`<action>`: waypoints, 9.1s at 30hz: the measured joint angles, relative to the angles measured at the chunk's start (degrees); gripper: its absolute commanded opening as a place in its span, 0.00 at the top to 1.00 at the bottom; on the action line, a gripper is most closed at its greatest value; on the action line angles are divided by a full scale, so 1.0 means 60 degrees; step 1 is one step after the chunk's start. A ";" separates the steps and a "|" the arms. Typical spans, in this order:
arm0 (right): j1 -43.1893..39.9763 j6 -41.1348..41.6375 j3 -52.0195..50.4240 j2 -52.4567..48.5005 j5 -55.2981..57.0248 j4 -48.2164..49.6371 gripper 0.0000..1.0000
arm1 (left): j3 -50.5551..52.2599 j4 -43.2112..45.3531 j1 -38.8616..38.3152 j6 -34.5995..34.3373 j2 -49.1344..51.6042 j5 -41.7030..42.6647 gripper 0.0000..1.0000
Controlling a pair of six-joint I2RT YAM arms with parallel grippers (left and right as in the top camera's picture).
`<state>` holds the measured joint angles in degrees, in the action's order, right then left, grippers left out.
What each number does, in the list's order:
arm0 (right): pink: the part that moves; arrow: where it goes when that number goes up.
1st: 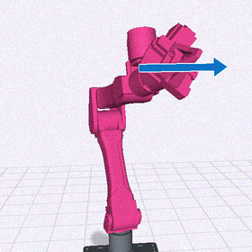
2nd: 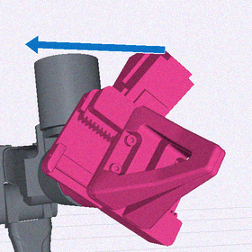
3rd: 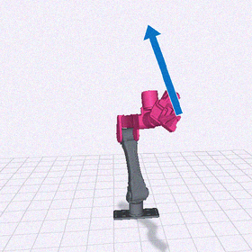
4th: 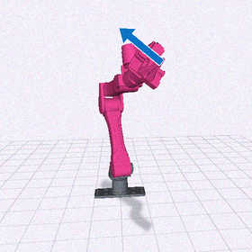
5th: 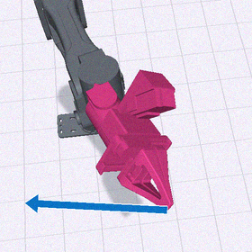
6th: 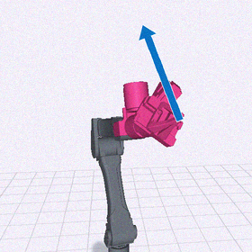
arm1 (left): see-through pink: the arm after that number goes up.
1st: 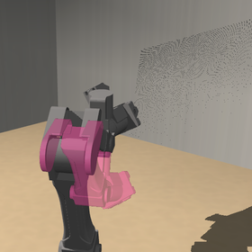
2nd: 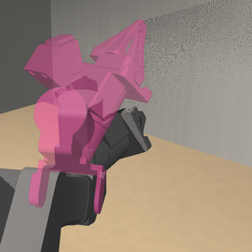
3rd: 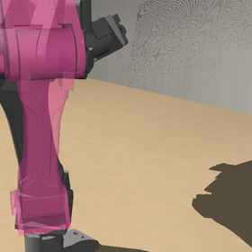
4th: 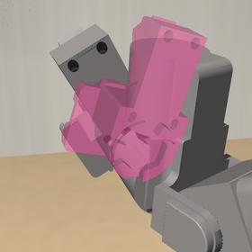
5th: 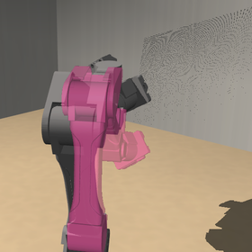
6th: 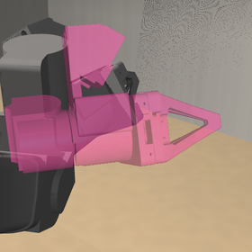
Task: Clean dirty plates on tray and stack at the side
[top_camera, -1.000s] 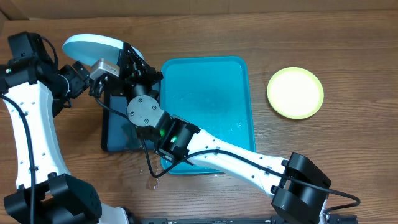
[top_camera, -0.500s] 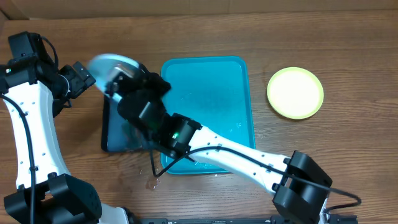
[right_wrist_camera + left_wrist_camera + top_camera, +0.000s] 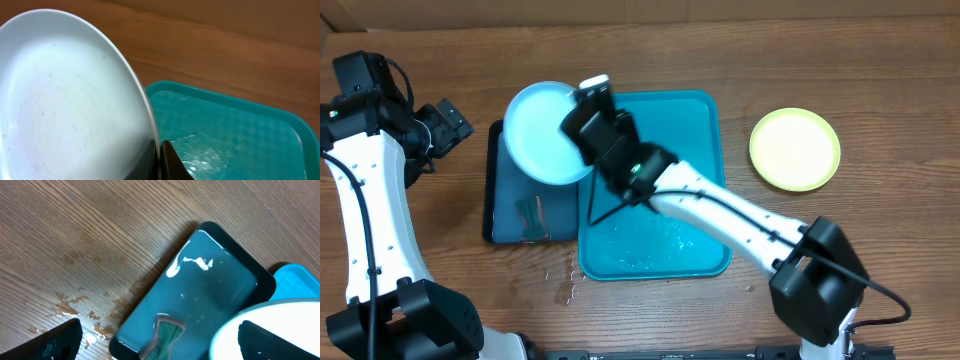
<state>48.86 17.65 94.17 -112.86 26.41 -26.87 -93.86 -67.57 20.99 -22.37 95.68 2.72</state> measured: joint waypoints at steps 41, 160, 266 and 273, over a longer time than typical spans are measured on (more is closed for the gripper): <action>-1.0196 0.1614 -0.2160 0.0820 -0.5038 -0.4517 0.96 | 0.0000 0.0004 0.0000 0.0000 0.0000 0.0004 0.00; -0.3042 0.0306 -0.0419 0.0765 -0.5078 -0.3792 0.13 | 0.0000 0.0004 0.0000 0.0000 0.0000 0.0000 0.01; -0.4721 -0.1198 -0.0896 0.0761 -0.3759 -0.5202 0.00 | 0.0000 0.0000 0.0000 0.0000 0.0000 0.0000 0.00; -0.4717 -0.1195 -0.0896 0.0761 -0.3759 -0.5195 0.00 | 0.0000 0.0000 0.0000 0.0000 0.0000 0.0000 0.00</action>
<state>20.56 10.48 88.79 -108.29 3.86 -58.04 -93.86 -67.57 20.99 -22.37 95.68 2.72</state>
